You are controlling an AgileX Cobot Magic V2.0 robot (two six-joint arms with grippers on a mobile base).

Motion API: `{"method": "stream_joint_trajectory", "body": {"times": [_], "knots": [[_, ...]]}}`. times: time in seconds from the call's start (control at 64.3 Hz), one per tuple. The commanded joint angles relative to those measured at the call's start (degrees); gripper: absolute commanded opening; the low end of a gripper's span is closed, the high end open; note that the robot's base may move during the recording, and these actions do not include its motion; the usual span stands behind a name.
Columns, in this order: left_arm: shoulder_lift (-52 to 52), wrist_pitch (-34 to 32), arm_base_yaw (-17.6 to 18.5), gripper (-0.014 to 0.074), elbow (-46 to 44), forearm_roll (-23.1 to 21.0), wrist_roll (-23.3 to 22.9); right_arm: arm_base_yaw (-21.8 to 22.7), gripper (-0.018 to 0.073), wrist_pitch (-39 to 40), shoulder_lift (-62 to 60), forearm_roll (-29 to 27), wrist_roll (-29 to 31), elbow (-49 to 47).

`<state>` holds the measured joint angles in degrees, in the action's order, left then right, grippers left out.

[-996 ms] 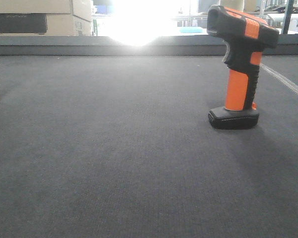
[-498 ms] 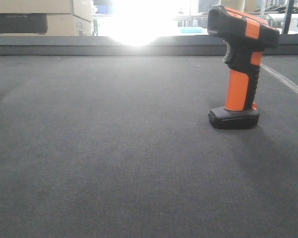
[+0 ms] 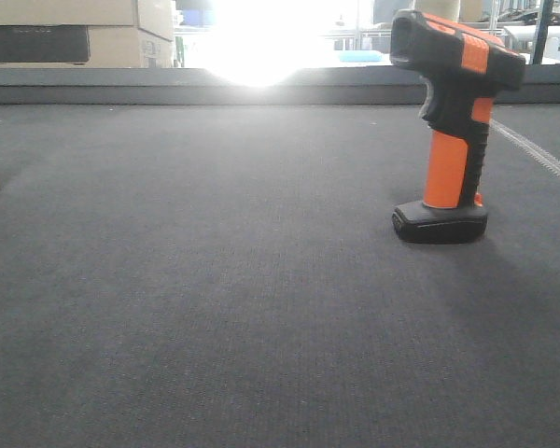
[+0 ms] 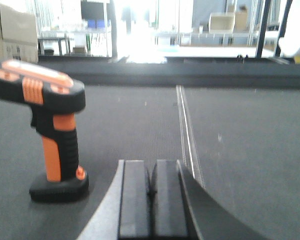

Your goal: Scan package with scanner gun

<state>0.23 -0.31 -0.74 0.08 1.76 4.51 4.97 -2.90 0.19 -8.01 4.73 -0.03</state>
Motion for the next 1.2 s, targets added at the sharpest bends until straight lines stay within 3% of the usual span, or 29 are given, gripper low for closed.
{"method": "stream_joint_trajectory", "body": {"times": [0.0,0.187,0.311,0.389,0.529,0.622,0.731,0.809,0.949,1.058,1.182], "knots": [[-0.2,-1.2,0.3,-0.0111,-0.1,0.0,-0.3,0.2,-0.0153,2.5,-0.2,0.4,0.1,0.0],[-0.2,-4.1,0.3,-0.0111,-0.1,0.0,-0.3,0.2,-0.0153,4.2,-0.2,0.4,0.1,0.0],[-0.2,-12.9,0.3,-0.0111,-0.1,-0.1,-0.3,0.2,-0.0153,8.0,-0.2,0.4,0.1,0.0],[-0.2,-16.1,0.3,-0.0111,-0.6,-2.9,-0.3,0.2,-0.0153,7.5,-0.2,0.4,0.1,-3.9],[-0.2,-8.2,0.3,-0.0111,-9.9,-5.4,-0.3,-0.1,-0.0153,2.9,-0.2,0.4,0.1,-13.8],[1.6,2.6,0.3,-0.0103,-18.3,-5.4,-0.3,-0.1,-0.0153,-2.5,1.2,0.4,0.1,-20.3],[6.2,11.5,0.3,0.0011,-27.2,-5.1,-0.3,-0.1,-0.0137,-5.8,5.3,0.4,0.1,-25.0],[10.1,16.4,0.3,0.0172,-32.5,-5.1,-0.3,-0.1,-0.0024,-7.0,8.6,0.4,0.1,-26.7],[18.6,21.8,0.3,0.0464,-39.5,-5.1,-0.3,-0.1,0.0333,-8.0,13.2,0.4,0.1,-27.5],[24.8,25.8,0.3,0.0568,-43.7,-5.3,-0.3,-0.1,0.0561,-8.3,16.0,0.4,0.1,-27.5],[32.3,34.1,1.4,0.0596,-50.6,-5.4,-0.3,-0.1,0.057,-8.7,17.9,0.4,0.1,-27.5]]}}
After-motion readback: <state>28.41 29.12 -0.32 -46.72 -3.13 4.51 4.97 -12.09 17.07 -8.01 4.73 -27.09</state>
